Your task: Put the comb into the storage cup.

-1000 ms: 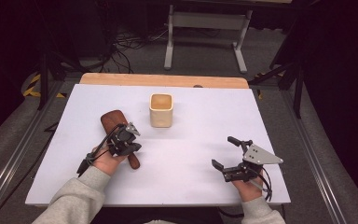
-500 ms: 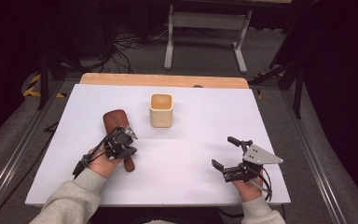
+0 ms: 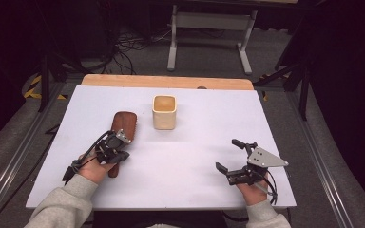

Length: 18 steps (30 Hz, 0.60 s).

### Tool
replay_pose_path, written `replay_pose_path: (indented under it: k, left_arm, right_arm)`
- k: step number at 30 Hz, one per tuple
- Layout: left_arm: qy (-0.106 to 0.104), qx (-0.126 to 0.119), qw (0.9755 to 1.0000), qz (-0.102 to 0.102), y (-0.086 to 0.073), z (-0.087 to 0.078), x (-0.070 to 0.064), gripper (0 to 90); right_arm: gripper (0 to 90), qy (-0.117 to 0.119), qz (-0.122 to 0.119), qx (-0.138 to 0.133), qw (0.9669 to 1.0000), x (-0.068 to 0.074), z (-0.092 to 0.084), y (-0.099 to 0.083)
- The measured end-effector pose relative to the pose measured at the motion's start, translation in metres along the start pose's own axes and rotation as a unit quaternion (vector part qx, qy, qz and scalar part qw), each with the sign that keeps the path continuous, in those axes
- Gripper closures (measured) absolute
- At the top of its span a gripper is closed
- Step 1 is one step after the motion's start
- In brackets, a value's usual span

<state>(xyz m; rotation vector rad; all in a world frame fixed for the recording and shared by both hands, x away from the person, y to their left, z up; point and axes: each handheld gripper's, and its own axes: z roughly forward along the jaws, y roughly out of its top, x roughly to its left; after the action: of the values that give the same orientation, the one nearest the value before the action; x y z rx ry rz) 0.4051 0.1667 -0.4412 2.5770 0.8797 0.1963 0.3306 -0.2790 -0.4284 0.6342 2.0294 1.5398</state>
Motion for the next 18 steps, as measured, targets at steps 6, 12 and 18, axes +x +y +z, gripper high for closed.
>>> replay_pose_path:
  k: [6, 12, 18]
  left_arm:
    - [0.002, 0.005, 1.0, -0.006, -0.007, -0.002, 0.005, 90.0]
    - [0.004, 0.007, 0.9999, -0.012, -0.011, -0.004, 0.008, 90.0]
    - [0.009, 0.012, 0.9997, -0.02, -0.016, -0.006, 0.013, 90.0]
  right_arm:
    - [1.7, -0.001, 0.001, 0.0, 1.0, 0.0, 0.0, 0.0]
    - [1.7, 0.001, 0.0, 0.0, 1.0, 0.0, 0.0, 0.0]
    - [1.8, 0.001, 0.0, 0.0, 1.0, 0.0, 0.0, 0.0]
